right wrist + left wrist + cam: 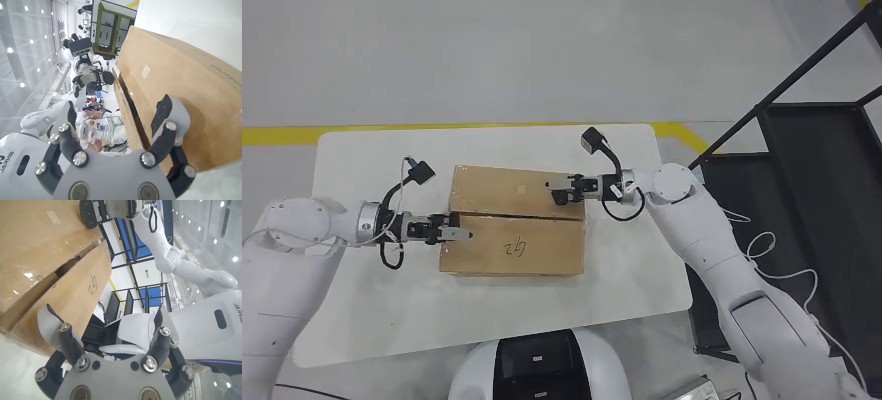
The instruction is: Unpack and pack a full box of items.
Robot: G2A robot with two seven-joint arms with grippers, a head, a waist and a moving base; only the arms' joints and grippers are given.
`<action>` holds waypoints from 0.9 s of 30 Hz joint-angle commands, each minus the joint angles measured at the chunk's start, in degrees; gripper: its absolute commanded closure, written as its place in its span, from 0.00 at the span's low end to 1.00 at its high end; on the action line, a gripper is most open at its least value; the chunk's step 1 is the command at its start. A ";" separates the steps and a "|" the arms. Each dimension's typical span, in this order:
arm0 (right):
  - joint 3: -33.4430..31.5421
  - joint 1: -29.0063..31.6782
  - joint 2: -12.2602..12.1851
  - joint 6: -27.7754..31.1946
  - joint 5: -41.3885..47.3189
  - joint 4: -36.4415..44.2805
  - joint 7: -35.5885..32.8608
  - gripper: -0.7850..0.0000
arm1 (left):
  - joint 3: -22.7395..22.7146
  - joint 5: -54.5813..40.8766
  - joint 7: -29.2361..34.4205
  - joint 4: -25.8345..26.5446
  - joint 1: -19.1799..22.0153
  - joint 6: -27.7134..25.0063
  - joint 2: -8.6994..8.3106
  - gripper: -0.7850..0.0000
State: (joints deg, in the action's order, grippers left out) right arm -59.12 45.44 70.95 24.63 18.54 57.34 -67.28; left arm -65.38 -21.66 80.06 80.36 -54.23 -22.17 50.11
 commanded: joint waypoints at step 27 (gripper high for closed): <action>-10.38 7.11 -3.55 -5.82 6.83 6.89 -3.07 0.00 | 6.07 -3.40 -1.47 -14.25 8.45 3.87 2.87 0.00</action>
State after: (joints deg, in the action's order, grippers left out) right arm -68.47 51.88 67.78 19.42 26.36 64.03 -70.53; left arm -59.31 -25.06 78.59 66.10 -45.78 -18.31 52.98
